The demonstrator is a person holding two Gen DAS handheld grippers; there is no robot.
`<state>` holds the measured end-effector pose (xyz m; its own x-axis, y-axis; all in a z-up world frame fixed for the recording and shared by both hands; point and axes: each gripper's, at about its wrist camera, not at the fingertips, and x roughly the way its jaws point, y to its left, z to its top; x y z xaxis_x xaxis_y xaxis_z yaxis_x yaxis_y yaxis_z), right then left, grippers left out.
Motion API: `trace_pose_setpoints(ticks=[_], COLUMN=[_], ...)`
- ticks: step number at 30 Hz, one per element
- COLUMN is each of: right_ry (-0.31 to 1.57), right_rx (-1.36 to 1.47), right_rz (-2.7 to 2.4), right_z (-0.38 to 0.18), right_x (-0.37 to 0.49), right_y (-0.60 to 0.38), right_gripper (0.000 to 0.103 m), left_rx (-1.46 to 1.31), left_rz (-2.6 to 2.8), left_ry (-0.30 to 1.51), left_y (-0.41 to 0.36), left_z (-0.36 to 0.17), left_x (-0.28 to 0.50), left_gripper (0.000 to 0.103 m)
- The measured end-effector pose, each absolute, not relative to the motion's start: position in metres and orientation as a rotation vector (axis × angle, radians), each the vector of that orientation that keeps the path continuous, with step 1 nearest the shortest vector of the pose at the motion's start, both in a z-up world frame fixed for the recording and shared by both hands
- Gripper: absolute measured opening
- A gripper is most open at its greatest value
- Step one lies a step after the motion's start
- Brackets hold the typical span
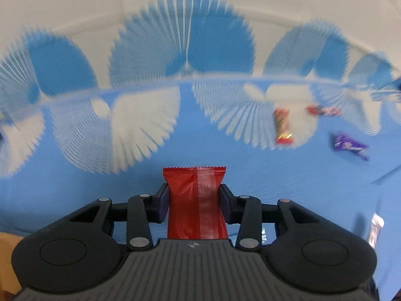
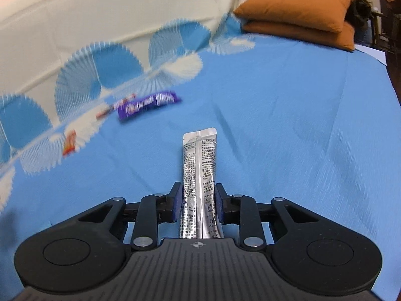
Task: Organize snacks
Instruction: 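Grasp the red sachet with the left tool while the right tool holds the silver stick pack, then carry the red sachet with the left tool while the right tool carries the silver pack over the box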
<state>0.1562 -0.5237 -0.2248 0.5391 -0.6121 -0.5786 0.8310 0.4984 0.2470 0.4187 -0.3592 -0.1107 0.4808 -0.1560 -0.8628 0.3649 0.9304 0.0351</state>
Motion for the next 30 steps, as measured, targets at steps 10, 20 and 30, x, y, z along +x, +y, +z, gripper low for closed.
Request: trace_pose_setpoints(ticks=[10, 20, 30], right_ry=[0.37, 0.313, 0.473], right_rx=[0.456, 0.32, 0.25], right_rz=[-0.81, -0.379, -0.013], right_z=[-0.149, -0.032, -0.015], right_x=[0.108, -0.011, -0.063], right_y=[-0.493, -0.395, -0.277], right_gripper=[0.029, 0.029, 0.029], left_rx=[0.253, 0.216, 0.099], left_rz=[-0.373, -0.326, -0.187], left_ry=[0.826, 0.774, 0.827], left_y=[-0.29, -0.175, -0.046], left_z=[0.007, 0.051, 0.028], left_x=[0.289, 0.14, 0.032], left_gripper=[0.046, 0.046, 0.046])
